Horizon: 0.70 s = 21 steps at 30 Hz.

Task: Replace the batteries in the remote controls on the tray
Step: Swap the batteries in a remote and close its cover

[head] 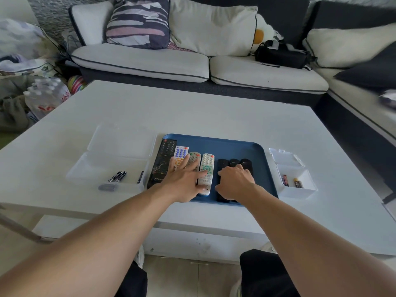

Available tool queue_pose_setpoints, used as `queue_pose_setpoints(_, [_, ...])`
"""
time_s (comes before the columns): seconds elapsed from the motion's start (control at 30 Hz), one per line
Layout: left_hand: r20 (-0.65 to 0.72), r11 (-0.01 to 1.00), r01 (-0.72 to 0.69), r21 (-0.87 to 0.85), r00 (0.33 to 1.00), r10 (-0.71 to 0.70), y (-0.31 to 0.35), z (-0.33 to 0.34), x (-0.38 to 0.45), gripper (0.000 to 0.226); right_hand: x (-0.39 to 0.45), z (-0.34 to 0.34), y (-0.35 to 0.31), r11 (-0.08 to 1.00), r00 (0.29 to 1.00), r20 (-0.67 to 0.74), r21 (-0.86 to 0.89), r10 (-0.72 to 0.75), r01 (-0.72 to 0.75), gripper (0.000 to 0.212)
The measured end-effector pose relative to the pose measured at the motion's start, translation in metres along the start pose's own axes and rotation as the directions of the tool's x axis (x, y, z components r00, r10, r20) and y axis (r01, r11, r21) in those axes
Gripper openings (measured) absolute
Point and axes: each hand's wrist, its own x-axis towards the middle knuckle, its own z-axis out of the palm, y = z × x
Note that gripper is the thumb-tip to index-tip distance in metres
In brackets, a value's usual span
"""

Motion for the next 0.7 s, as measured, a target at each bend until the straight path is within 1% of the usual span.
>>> queue_pose_setpoints(0.07, [-0.001, 1.000, 0.017, -0.004, 1.000, -0.017, 0.003, -0.003, -0.002, 0.061, -0.001, 0.003, -0.002, 0.999, 1.000, -0.017, 0.036, -0.018, 0.018, 0.031])
queue_pose_setpoints(0.2, [0.003, 0.999, 0.025, -0.040, 1.000, -0.025, 0.006, -0.004, -0.005, 0.062, 0.001, 0.003, -0.004, 0.984, 0.998, -0.056, 0.176, -0.004, 0.014, 0.031])
queue_pose_setpoints(0.3, [-0.028, 0.998, 0.007, -0.069, 1.000, -0.009, 0.006, -0.005, -0.007, 0.061, 0.002, 0.001, -0.008, 0.970, 0.998, -0.061, 0.243, 0.027, -0.012, 0.040])
queue_pose_setpoints(0.4, [-0.041, 0.994, -0.014, -0.106, 0.999, 0.009, 0.008, -0.006, -0.006, 0.063, 0.002, 0.002, -0.012, 0.975, 0.999, -0.013, 0.220, 0.038, -0.034, 0.044])
queue_pose_setpoints(0.5, [-0.054, 0.997, -0.048, -0.066, 0.998, 0.045, 0.010, -0.003, -0.004, 0.059, 0.002, 0.004, -0.013, 0.978, 0.996, -0.023, 0.193, 0.082, -0.076, 0.050])
queue_pose_setpoints(0.6, [-0.071, 0.996, -0.093, -0.006, 0.993, 0.092, 0.012, -0.002, -0.004, 0.058, 0.003, 0.004, -0.015, 0.979, 0.995, -0.028, 0.180, 0.098, -0.092, 0.047])
queue_pose_setpoints(0.7, [-0.054, 0.996, -0.080, -0.026, 0.995, 0.079, 0.015, -0.004, -0.007, 0.063, 0.003, 0.004, -0.015, 0.977, 0.995, -0.009, 0.188, 0.100, -0.097, 0.043])
